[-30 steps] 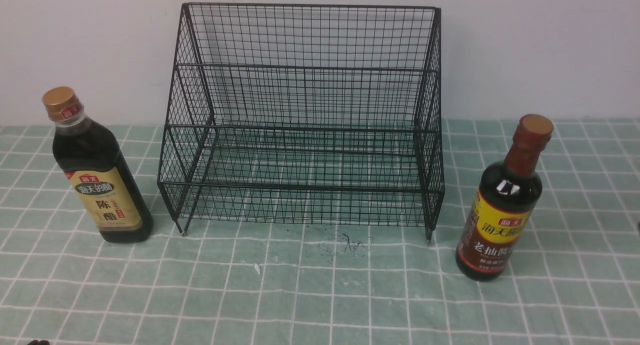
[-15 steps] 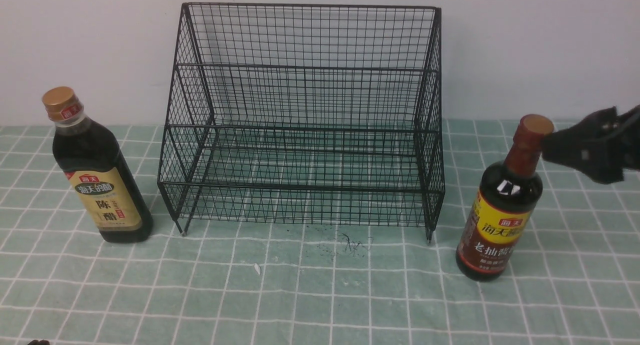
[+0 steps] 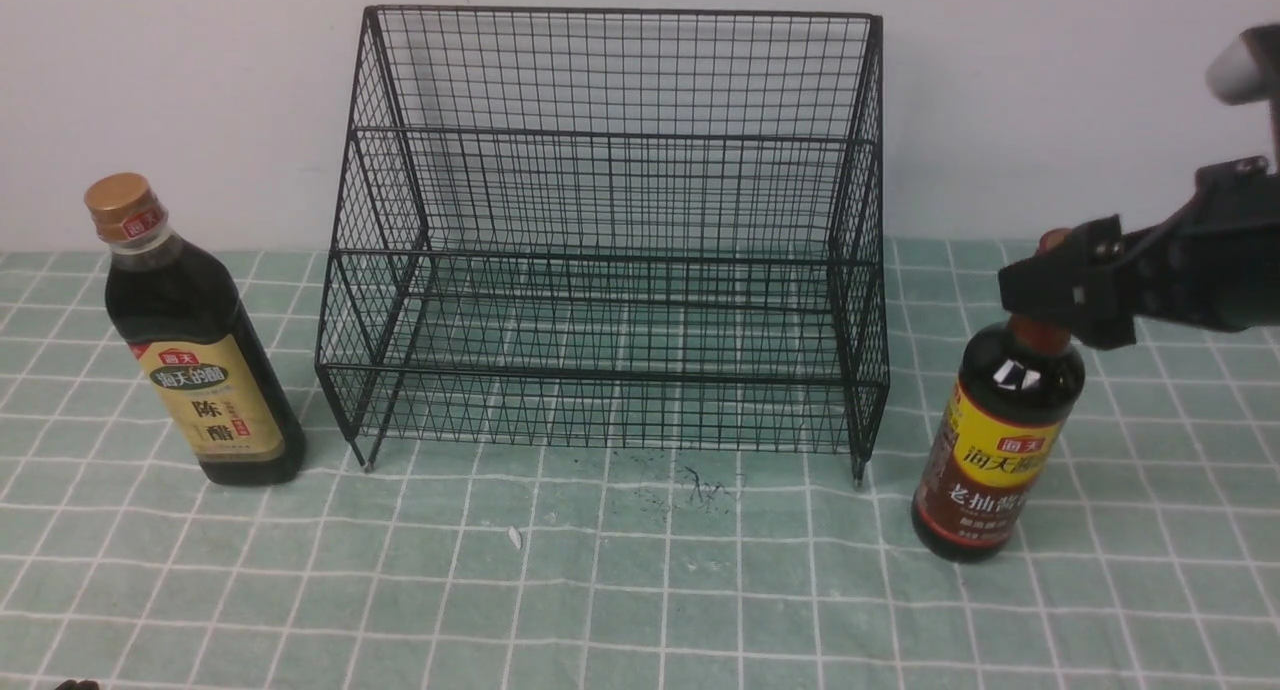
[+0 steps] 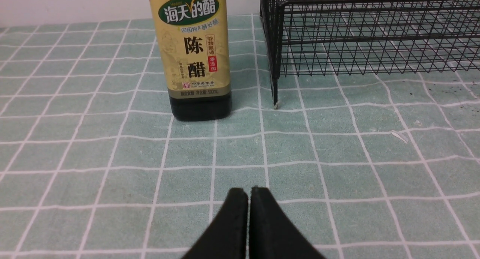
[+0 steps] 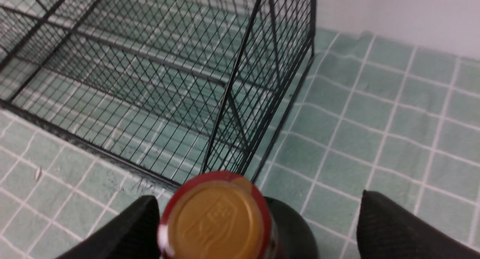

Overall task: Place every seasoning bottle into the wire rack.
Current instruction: Use the right arm to grab the condiment bottle closest to it, then use the right arm to put the condiment bottle back on the shelf

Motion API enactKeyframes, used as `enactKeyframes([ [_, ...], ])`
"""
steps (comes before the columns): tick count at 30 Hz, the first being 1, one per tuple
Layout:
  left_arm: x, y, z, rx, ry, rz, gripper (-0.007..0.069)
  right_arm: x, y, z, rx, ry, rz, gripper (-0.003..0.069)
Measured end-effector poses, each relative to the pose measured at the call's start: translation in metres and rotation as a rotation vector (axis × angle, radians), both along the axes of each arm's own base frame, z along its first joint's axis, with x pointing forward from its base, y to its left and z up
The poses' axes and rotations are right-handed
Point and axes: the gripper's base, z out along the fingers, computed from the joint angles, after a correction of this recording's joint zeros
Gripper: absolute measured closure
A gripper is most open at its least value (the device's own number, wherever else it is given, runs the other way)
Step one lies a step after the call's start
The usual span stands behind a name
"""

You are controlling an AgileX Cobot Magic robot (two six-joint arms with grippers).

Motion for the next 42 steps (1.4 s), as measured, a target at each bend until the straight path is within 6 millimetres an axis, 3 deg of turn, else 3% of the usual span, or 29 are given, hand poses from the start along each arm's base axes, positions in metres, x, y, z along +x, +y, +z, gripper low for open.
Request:
enactKeyframes([
  [3,0.000,0.000,0.000,0.000,0.000,0.000,0.0631,0.008,0.001,-0.010,-0.008,0.020,0.019,0.0097],
  [5,0.000,0.000,0.000,0.000,0.000,0.000,0.0631,0.009,0.002,-0.012,-0.001,0.024,0.019,0.0190],
  [7,0.000,0.000,0.000,0.000,0.000,0.000,0.0631,0.010,0.002,-0.012,-0.014,0.012,0.029,0.0362],
  [9,0.000,0.000,0.000,0.000,0.000,0.000,0.0631,0.012,0.000,-0.009,-0.041,-0.014,0.032,0.0390],
  [14,0.000,0.000,0.000,0.000,0.000,0.000,0.0631,0.010,0.005,0.012,-0.081,-0.006,0.140,0.0387],
  [15,0.000,0.000,0.000,0.000,0.000,0.000,0.0631,0.008,0.008,0.034,-0.079,-0.010,0.194,0.0387],
  [17,0.000,0.000,0.000,0.000,0.000,0.000,0.0631,0.007,0.009,0.048,-0.073,-0.028,0.213,0.0387],
  [18,0.000,0.000,0.000,0.000,0.001,0.000,0.0631,0.004,0.013,0.073,-0.071,-0.081,0.242,0.0387],
  [20,0.000,0.000,0.000,0.000,0.001,0.000,0.0631,0.000,0.020,0.104,-0.069,-0.167,0.272,0.0387],
  [21,0.000,0.000,0.000,0.000,0.001,0.000,0.0631,0.000,0.021,0.106,-0.069,-0.175,0.275,0.0387],
  [22,0.000,0.000,0.000,0.000,0.001,0.000,0.0631,-0.004,0.031,0.126,-0.066,-0.241,0.309,0.0387],
  [25,0.000,0.000,0.000,0.000,0.001,0.000,0.0631,-0.004,0.046,0.140,-0.058,-0.288,0.358,0.0387],
  [30,0.000,0.000,0.000,0.000,0.001,0.000,0.0631,0.020,0.072,0.145,-0.007,-0.304,0.404,0.0387],
  [36,0.000,0.000,0.000,0.000,0.000,0.000,0.0631,0.066,0.083,0.127,0.011,-0.277,0.357,0.0386],
  [42,0.000,0.000,0.000,0.000,0.001,0.000,0.0631,0.086,0.089,0.119,0.062,-0.276,0.329,0.0387],
])
